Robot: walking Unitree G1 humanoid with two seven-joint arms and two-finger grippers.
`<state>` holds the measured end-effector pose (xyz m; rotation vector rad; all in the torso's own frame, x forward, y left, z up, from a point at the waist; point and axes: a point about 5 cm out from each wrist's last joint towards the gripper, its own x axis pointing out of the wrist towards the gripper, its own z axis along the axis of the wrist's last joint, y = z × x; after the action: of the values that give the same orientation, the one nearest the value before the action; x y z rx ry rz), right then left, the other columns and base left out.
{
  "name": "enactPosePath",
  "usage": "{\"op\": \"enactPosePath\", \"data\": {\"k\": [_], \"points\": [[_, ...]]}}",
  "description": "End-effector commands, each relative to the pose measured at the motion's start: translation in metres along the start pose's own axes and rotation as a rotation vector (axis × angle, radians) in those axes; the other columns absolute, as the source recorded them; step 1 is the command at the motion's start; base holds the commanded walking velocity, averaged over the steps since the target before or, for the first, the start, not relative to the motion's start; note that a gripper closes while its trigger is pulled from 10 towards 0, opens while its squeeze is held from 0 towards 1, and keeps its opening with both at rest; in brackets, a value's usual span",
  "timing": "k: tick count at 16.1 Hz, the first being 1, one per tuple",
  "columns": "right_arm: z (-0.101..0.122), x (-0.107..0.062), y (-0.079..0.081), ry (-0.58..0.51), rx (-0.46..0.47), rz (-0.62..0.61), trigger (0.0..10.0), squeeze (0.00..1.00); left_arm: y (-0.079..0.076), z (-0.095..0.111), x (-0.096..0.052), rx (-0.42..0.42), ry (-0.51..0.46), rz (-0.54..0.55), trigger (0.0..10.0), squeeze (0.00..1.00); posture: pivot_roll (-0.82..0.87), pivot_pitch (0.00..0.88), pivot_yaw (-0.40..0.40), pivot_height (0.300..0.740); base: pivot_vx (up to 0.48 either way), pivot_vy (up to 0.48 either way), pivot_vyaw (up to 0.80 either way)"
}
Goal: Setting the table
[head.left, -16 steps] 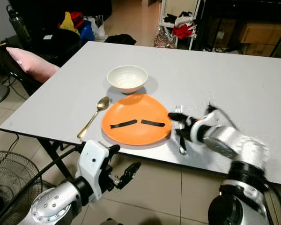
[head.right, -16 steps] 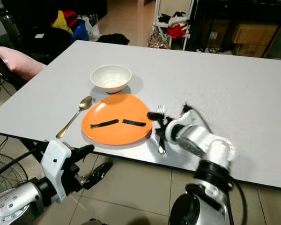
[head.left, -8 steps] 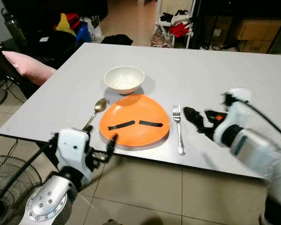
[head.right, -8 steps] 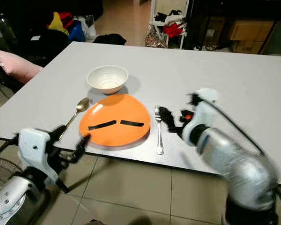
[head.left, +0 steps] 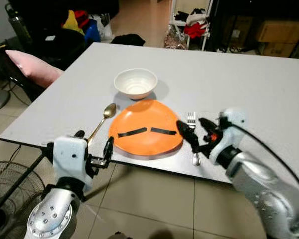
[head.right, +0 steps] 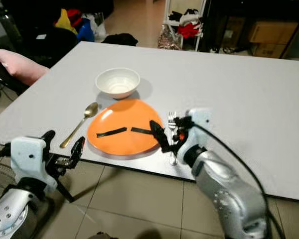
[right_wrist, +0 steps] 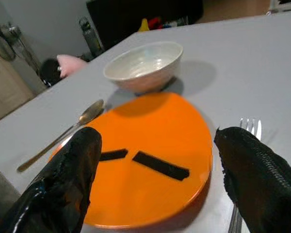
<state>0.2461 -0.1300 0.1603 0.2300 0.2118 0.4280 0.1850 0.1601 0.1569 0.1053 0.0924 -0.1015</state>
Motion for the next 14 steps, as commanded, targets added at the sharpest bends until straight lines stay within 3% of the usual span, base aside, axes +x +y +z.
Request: {"op": "enactPosePath", "data": {"k": [1,3,8,14], "points": [[0.002,0.002,0.002,-0.024,-0.005,0.014,10.0,0.00,0.004,0.001,0.001,0.015,-0.008,0.029,10.0,0.00,-0.03,0.000,0.055,0.740,0.000,0.000,0.00],[0.001,0.004,0.002,-0.031,-0.011,0.011,10.0,0.00,0.003,0.002,0.002,0.001,-0.011,0.015,10.0,0.00,-0.03,0.000,0.061,0.740,0.000,0.000,0.00],[-0.005,0.004,-0.002,-0.048,-0.059,-0.004,10.0,0.00,0.000,0.002,0.004,0.023,-0.004,-0.015,10.0,0.00,-0.03,0.000,0.069,0.740,-0.284,0.000,0.00],[-0.009,0.006,-0.003,-0.048,-0.070,-0.009,10.0,0.00,-0.001,0.002,0.003,0.032,-0.001,-0.026,10.0,0.00,-0.03,0.000,0.067,0.740,0.000,0.000,0.00]]}}
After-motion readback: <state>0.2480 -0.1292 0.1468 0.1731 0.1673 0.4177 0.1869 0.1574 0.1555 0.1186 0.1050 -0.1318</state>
